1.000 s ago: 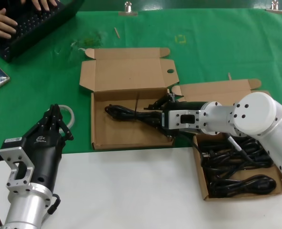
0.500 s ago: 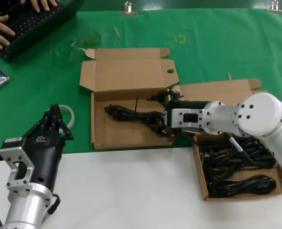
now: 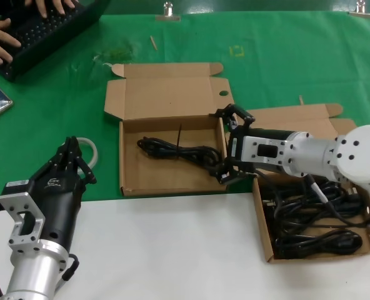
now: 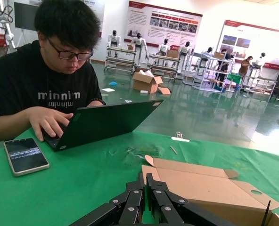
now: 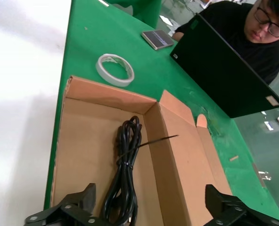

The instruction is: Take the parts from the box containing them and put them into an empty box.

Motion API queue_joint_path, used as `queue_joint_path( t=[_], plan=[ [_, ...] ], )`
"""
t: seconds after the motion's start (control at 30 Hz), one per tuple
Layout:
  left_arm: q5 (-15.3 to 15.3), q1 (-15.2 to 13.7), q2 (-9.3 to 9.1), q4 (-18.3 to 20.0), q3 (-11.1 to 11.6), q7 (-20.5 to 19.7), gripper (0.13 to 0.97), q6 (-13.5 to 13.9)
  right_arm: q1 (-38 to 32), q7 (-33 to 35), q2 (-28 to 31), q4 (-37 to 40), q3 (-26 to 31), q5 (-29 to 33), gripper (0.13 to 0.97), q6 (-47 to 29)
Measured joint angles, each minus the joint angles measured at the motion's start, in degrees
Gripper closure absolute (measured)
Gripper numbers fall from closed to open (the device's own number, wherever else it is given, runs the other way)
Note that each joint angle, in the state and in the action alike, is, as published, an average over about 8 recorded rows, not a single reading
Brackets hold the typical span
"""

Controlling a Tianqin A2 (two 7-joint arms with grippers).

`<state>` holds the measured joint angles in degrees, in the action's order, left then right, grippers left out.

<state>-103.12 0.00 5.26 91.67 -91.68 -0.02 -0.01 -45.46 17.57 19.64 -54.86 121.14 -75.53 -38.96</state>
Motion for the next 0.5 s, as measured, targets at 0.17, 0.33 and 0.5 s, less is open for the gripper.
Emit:
queue_joint_path(
  t=[0.17, 0.33, 0.5],
  plan=[
    [0.0, 0.0, 0.0, 0.0, 0.0, 0.0, 0.941, 0.0, 0.37, -0.19, 0.42, -0.56, -0.31, -0.34, 0.28, -0.01],
    [0.0, 0.0, 0.0, 0.0, 0.0, 0.0, 0.941, 0.0, 0.39, -0.2, 0.44, -0.59, -0.33, -0.36, 0.266, 0.0],
    [0.0, 0.0, 0.0, 0.0, 0.0, 0.0, 0.928, 0.0, 0.39, -0.2, 0.44, -0.59, -0.33, -0.36, 0.199, 0.0]
  ],
)
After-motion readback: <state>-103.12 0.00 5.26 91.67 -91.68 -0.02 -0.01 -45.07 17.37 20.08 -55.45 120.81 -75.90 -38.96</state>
